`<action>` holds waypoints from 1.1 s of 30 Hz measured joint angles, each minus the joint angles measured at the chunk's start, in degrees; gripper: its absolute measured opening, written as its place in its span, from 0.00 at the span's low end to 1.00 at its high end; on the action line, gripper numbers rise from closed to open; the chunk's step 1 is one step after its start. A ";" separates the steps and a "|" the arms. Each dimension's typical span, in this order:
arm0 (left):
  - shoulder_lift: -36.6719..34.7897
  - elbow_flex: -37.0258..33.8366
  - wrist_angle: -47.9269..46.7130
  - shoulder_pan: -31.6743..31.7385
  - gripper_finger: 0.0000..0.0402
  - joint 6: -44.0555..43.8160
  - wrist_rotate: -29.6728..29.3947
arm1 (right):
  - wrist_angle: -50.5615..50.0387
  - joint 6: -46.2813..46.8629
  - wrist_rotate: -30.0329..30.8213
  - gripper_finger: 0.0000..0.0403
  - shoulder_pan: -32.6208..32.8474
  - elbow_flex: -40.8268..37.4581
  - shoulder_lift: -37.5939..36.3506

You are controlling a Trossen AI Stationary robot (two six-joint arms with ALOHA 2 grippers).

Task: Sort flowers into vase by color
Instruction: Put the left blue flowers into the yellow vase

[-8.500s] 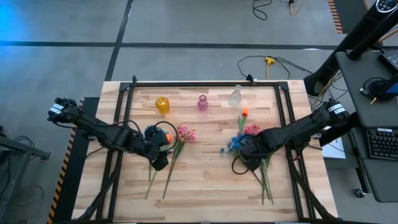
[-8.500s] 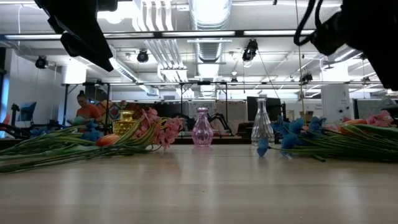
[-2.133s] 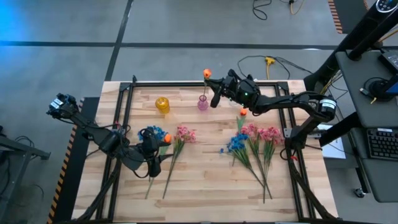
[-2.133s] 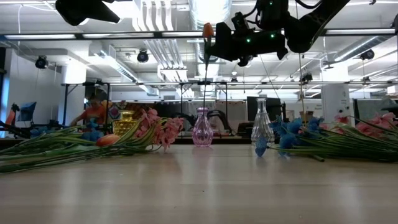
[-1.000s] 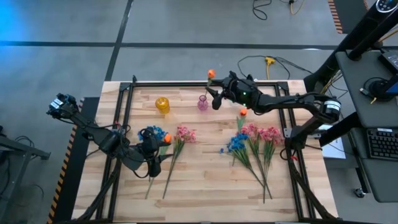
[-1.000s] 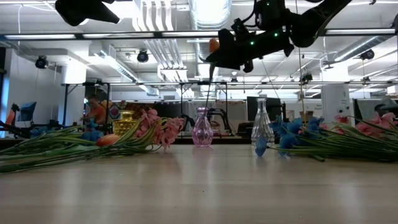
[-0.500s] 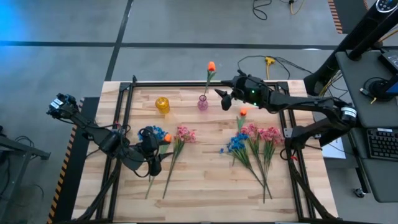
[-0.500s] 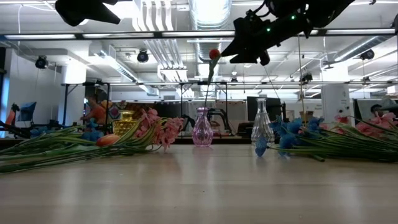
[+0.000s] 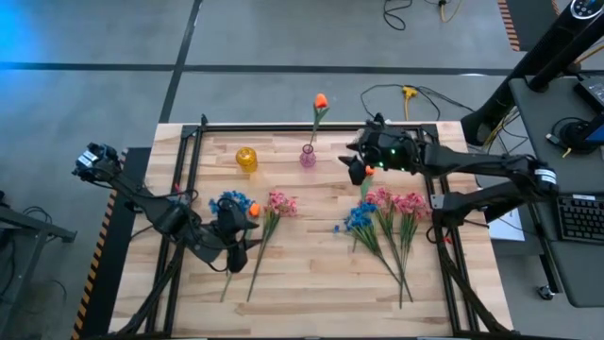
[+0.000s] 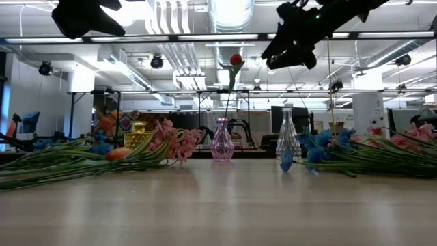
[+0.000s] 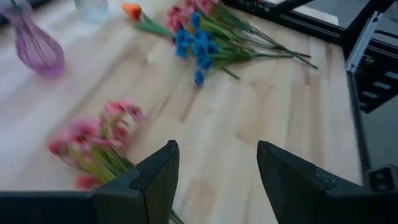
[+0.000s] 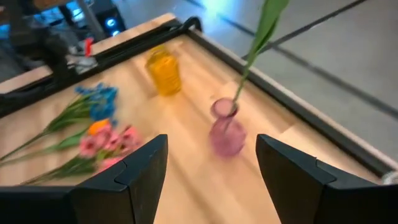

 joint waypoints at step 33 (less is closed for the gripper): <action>13.20 0.11 -14.67 1.29 0.50 -31.83 14.91 | -14.25 14.62 -0.23 0.58 21.07 0.00 -2.04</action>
